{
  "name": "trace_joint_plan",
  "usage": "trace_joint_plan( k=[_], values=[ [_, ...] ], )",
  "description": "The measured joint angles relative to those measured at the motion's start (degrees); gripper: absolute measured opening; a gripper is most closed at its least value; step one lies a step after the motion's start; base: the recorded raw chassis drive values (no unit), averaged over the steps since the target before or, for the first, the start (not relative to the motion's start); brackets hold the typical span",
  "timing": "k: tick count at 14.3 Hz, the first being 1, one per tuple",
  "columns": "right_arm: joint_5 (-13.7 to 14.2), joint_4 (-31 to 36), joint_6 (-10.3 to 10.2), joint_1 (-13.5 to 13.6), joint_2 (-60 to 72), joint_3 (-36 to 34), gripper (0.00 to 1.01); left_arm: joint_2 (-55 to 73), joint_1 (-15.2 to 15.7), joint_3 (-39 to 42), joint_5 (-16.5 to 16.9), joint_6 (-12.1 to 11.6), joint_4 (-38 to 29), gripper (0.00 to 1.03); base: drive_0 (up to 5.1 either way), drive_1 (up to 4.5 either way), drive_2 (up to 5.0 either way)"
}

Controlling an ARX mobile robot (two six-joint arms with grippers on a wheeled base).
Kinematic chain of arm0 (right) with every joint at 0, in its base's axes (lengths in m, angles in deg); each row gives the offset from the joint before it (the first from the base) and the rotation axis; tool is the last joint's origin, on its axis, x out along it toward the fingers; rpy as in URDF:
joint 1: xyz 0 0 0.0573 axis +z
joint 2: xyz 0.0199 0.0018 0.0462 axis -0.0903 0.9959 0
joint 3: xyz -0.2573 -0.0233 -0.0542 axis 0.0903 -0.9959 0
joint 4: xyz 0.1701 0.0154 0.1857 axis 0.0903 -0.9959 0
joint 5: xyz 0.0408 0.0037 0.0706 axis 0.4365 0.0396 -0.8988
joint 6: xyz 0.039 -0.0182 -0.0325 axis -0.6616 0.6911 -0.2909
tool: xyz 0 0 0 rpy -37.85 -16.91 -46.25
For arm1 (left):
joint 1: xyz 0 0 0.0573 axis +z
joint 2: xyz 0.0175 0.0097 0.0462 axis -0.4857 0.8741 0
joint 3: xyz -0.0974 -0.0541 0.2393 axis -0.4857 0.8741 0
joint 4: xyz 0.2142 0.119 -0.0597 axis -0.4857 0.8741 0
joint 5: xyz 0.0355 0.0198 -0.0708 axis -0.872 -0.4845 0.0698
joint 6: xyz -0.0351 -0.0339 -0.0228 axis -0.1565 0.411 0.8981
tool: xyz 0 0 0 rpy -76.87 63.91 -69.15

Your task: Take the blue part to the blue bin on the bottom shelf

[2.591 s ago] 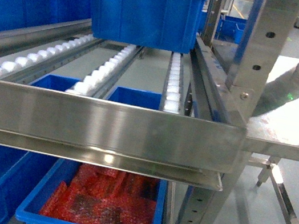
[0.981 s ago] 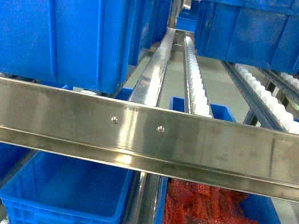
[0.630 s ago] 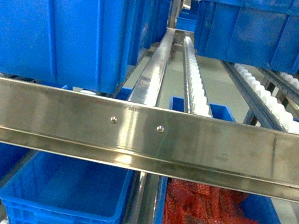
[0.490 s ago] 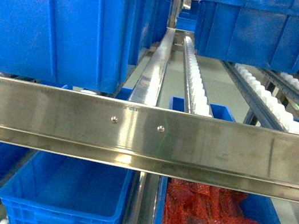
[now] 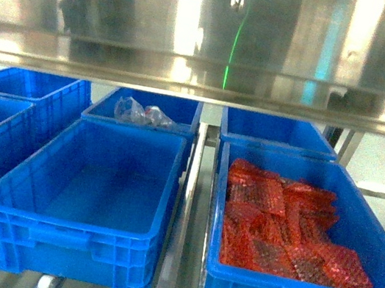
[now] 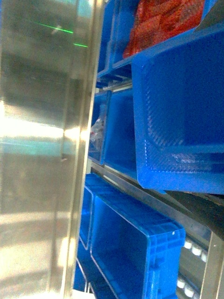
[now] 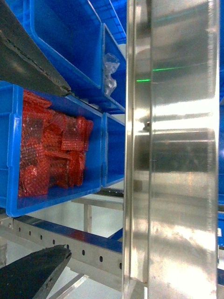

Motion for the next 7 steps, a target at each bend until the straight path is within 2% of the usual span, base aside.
trace_joint_plan(
  k=[7],
  values=[
    [-0.1, -0.1, 0.0, 0.0, 0.0, 0.0, 0.98, 0.0, 0.0, 0.0, 0.0, 0.0, 0.0, 0.44, 0.0, 0.0, 0.0]
  ],
)
